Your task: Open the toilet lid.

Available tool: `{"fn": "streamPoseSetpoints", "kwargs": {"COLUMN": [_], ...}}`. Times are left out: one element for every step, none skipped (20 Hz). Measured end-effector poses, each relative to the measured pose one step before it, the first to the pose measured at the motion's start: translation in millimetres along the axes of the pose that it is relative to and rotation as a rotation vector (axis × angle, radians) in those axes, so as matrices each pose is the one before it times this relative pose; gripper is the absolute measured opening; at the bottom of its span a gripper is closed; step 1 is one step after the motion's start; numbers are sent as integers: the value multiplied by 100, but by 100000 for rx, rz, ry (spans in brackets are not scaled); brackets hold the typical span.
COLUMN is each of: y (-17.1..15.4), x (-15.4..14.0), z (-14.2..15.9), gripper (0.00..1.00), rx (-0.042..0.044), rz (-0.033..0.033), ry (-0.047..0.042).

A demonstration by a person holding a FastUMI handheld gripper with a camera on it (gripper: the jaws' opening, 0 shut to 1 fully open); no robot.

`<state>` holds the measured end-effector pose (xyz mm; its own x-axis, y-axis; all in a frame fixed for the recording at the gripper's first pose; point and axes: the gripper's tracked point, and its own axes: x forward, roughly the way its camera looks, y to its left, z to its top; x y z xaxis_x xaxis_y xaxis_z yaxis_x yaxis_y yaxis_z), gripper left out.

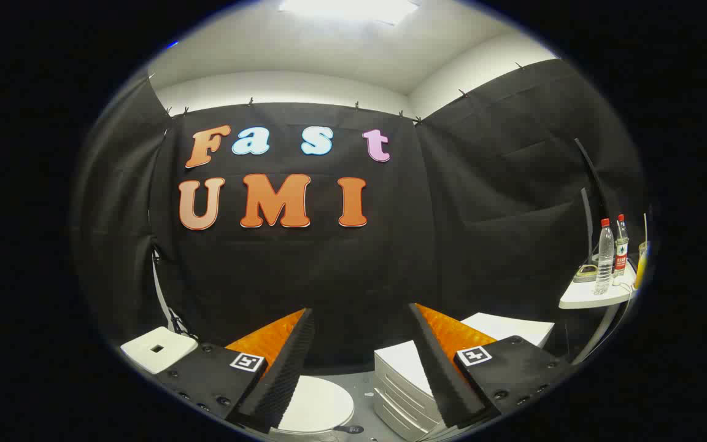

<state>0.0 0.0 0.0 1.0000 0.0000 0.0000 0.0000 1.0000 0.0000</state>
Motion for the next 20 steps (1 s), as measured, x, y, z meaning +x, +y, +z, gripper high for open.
{"fn": "streamPoseSetpoints", "kwargs": {"y": [-67, -125, -58, -70, -95, -53, -62, -146, -71, -18, -31, -32, 75, -45, -38, -143, -31, -91, -241, -195], "x": [78, -58, 11, -17, -12, 0, 42, -50, -15, -124, 22, 11, 191, 44, 46, 119, 88, 225, 184, 225], "z": [-65, -75, -61, -145, -122, -19, 8, -69, -14, -103, -61, -50, -154, -217, -383, -493, -480, -597, -744, -849], "gripper": [98, 98, 98, 98, 98, 98, 98, 98, 98, 98, 98, 98, 98, 98, 98, 98, 98, 98, 98, 98], "rx": [-106, 10, 151, 307, 471, 403, 205, 73, 99, 140, 140, 72, -51, -105, -86, 71, 136, 12, 17, 185], "rz": [-48, -187, -194, -184, 142, 127, -76, -212, -101, -62, -18, 23, 53, -27, -111, -122, -155, -288, -780, -654], "ry": [103, 173, 197, 400, 310, 1, -175, -141, 38, 127, 65, 70, 117, 384, 505, 595, 478, 293, 354, 143]}}
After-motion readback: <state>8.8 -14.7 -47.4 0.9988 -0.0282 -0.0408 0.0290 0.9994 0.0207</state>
